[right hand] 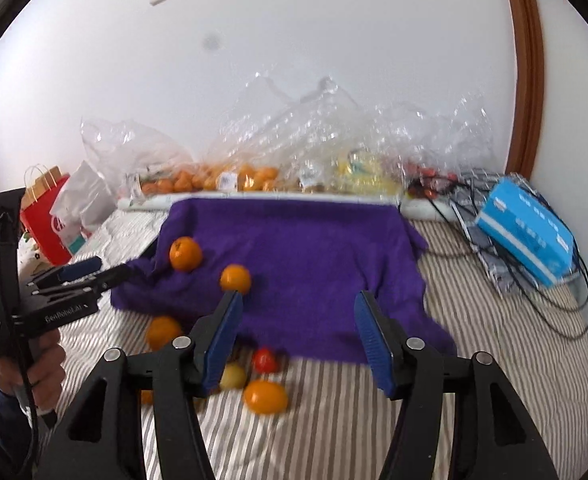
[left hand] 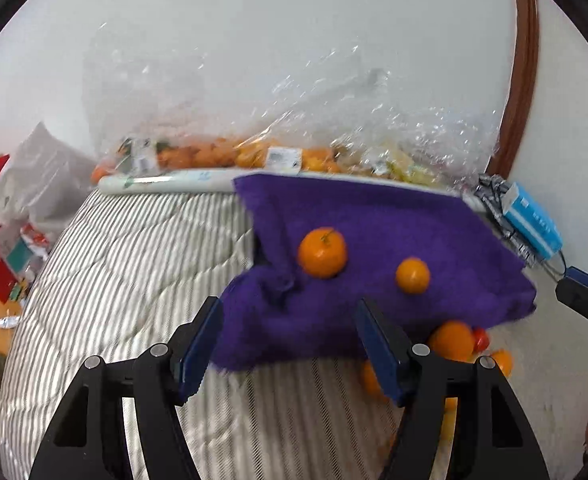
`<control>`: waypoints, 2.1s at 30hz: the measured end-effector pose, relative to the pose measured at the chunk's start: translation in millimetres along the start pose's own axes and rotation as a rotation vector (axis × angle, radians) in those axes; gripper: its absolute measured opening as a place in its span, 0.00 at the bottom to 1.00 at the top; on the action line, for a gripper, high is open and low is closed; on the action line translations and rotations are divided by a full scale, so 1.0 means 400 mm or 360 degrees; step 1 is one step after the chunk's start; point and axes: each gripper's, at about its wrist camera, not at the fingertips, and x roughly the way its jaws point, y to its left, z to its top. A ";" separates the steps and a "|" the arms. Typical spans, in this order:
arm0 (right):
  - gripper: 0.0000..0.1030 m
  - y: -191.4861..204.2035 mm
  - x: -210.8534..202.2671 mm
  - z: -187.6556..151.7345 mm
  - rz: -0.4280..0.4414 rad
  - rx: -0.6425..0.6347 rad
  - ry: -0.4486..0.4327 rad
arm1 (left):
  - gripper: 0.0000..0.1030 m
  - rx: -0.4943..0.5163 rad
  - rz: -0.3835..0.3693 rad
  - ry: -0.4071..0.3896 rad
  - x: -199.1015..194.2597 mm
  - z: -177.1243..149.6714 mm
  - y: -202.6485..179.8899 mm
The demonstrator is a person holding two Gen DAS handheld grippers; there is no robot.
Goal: Organize fruits
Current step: 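Open the left tool to drop the mandarin on the towel, then withdraw both tools, then grasp another orange with the right tool while the left tool grasps another mandarin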
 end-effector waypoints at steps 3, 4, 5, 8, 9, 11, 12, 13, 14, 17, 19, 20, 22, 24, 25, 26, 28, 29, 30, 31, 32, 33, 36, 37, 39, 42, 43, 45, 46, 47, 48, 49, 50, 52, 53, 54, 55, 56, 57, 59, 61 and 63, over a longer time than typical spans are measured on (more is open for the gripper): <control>0.57 0.007 0.012 -0.034 0.0042 0.0063 0.0100 | 0.64 -0.0049 -0.0007 0.0034 -0.007 -0.041 0.024; 0.57 0.007 0.015 -0.043 0.0050 0.0081 0.0117 | 0.64 -0.0074 -0.0018 0.0040 -0.010 -0.054 0.033; 0.57 0.008 0.016 -0.054 0.0037 0.0103 0.0121 | 0.64 -0.0122 -0.0049 0.0043 -0.014 -0.075 0.049; 0.57 0.006 0.010 -0.079 -0.0010 0.0128 0.0085 | 0.64 -0.0167 -0.0085 0.0083 -0.016 -0.092 0.066; 0.57 0.004 0.013 -0.084 -0.0011 0.0141 0.0087 | 0.64 -0.0166 -0.0087 0.0073 -0.019 -0.094 0.064; 0.56 0.002 0.022 -0.085 -0.0009 0.0163 0.0105 | 0.64 -0.0165 -0.0074 0.0064 -0.020 -0.102 0.064; 0.55 0.003 0.029 -0.083 -0.0008 0.0169 0.0116 | 0.64 -0.0168 -0.0073 0.0081 -0.015 -0.107 0.063; 0.53 0.007 0.034 -0.083 -0.0011 0.0163 0.0126 | 0.64 -0.0169 -0.0077 0.0100 -0.011 -0.109 0.063; 0.52 0.013 0.038 -0.082 -0.0016 0.0153 0.0130 | 0.64 -0.0167 -0.0090 0.0114 -0.011 -0.111 0.061; 0.52 0.033 0.053 -0.085 -0.0017 0.0108 0.0135 | 0.65 -0.0163 -0.0103 0.0089 -0.018 -0.111 0.060; 0.52 0.048 0.071 -0.091 -0.0018 0.0075 0.0160 | 0.65 -0.0168 -0.0095 0.0086 -0.019 -0.113 0.062; 0.50 0.051 0.079 -0.095 -0.0018 0.0070 0.0173 | 0.65 -0.0176 -0.0095 0.0089 -0.017 -0.112 0.064; 0.47 0.054 0.096 -0.107 -0.0010 0.0062 0.0209 | 0.65 -0.0192 -0.0102 0.0095 -0.015 -0.112 0.069; 0.46 0.055 0.113 -0.121 -0.0007 0.0051 0.0246 | 0.65 -0.0213 -0.0115 0.0097 -0.014 -0.110 0.074; 0.46 0.056 0.120 -0.126 -0.0007 0.0044 0.0258 | 0.65 -0.0222 -0.0126 0.0097 -0.014 -0.110 0.076; 0.46 0.058 0.127 -0.133 -0.0019 0.0035 0.0272 | 0.64 -0.0226 -0.0142 0.0103 -0.013 -0.111 0.076; 0.42 0.058 0.143 -0.148 -0.0045 0.0010 0.0304 | 0.65 -0.0220 -0.0145 0.0108 -0.010 -0.113 0.072; 0.38 0.057 0.149 -0.154 -0.0046 0.0004 0.0315 | 0.65 -0.0210 -0.0138 0.0111 -0.008 -0.114 0.069; 0.37 0.055 0.151 -0.158 -0.0049 0.0004 0.0318 | 0.64 -0.0201 -0.0133 0.0115 -0.007 -0.115 0.066; 0.34 0.053 0.150 -0.161 -0.0058 0.0006 0.0306 | 0.64 -0.0192 -0.0134 0.0115 -0.006 -0.115 0.063; 0.34 0.049 0.145 -0.162 -0.0041 0.0013 0.0295 | 0.64 -0.0182 -0.0137 0.0107 -0.007 -0.116 0.059; 0.34 0.044 0.138 -0.163 -0.0027 0.0014 0.0276 | 0.64 -0.0175 -0.0135 0.0099 -0.008 -0.116 0.058; 0.34 0.019 0.117 -0.171 -0.0035 0.0014 0.0236 | 0.64 -0.0160 -0.0146 0.0079 -0.011 -0.119 0.053; 0.34 0.008 0.111 -0.174 -0.0031 0.0030 0.0233 | 0.64 -0.0159 -0.0160 0.0075 -0.013 -0.120 0.052; 0.34 -0.015 0.100 -0.179 -0.0020 0.0083 0.0225 | 0.63 -0.0148 -0.0223 0.0073 -0.015 -0.119 0.044; 0.34 -0.039 0.090 -0.185 -0.0041 0.0151 0.0212 | 0.62 -0.0103 -0.0301 0.0068 -0.021 -0.117 0.023; 0.34 -0.045 0.088 -0.184 -0.0023 0.0169 0.0203 | 0.62 -0.0083 -0.0312 0.0060 -0.024 -0.114 0.014; 0.34 -0.051 0.084 -0.184 0.0003 0.0187 0.0194 | 0.62 -0.0066 -0.0357 0.0073 -0.026 -0.102 -0.005; 0.34 -0.053 0.083 -0.183 0.0013 0.0191 0.0194 | 0.62 -0.0071 -0.0372 0.0087 -0.024 -0.094 -0.014; 0.34 -0.049 0.083 -0.181 0.0016 0.0161 0.0199 | 0.62 -0.0063 -0.0374 0.0105 -0.020 -0.084 -0.027; 0.34 -0.038 0.083 -0.182 0.0024 0.0103 0.0201 | 0.62 -0.0039 -0.0366 0.0131 -0.009 -0.074 -0.043; 0.34 -0.028 0.078 -0.184 0.0016 0.0048 0.0193 | 0.62 -0.0005 -0.0359 0.0159 0.002 -0.067 -0.059; 0.34 -0.024 0.072 -0.184 0.0005 0.0027 0.0178 | 0.62 0.0028 -0.0356 0.0185 0.014 -0.062 -0.073; 0.34 -0.035 0.057 -0.185 0.0020 0.0049 0.0128 | 0.62 0.0098 -0.0332 0.0220 0.042 -0.054 -0.104; 0.34 -0.044 0.054 -0.186 0.0030 0.0070 0.0125 | 0.62 0.0114 -0.0323 0.0232 0.052 -0.053 -0.112; 0.34 -0.052 0.054 -0.186 0.0029 0.0090 0.0127 | 0.62 0.0117 -0.0329 0.0245 0.062 -0.052 -0.117; 0.34 -0.068 0.055 -0.187 0.0031 0.0135 0.0133 | 0.60 0.0115 -0.0352 0.0266 0.071 -0.051 -0.122; 0.34 -0.077 0.057 -0.187 0.0045 0.0163 0.0135 | 0.60 0.0119 -0.0384 0.0306 0.085 -0.051 -0.129; 0.34 -0.082 0.058 -0.188 0.0060 0.0175 0.0136 | 0.58 0.0127 -0.0390 0.0331 0.096 -0.052 -0.136; 0.34 -0.079 0.064 -0.187 0.0110 0.0164 0.0151 | 0.44 0.0140 -0.0386 0.0340 0.110 -0.058 -0.145; 0.34 -0.064 0.075 -0.187 0.0161 0.0117 0.0184 | 0.38 0.0164 -0.0358 0.0322 0.117 -0.070 -0.147; 0.34 -0.050 0.079 -0.187 0.0168 0.0072 0.0202 | 0.38 0.0184 -0.0361 0.0320 0.111 -0.073 -0.150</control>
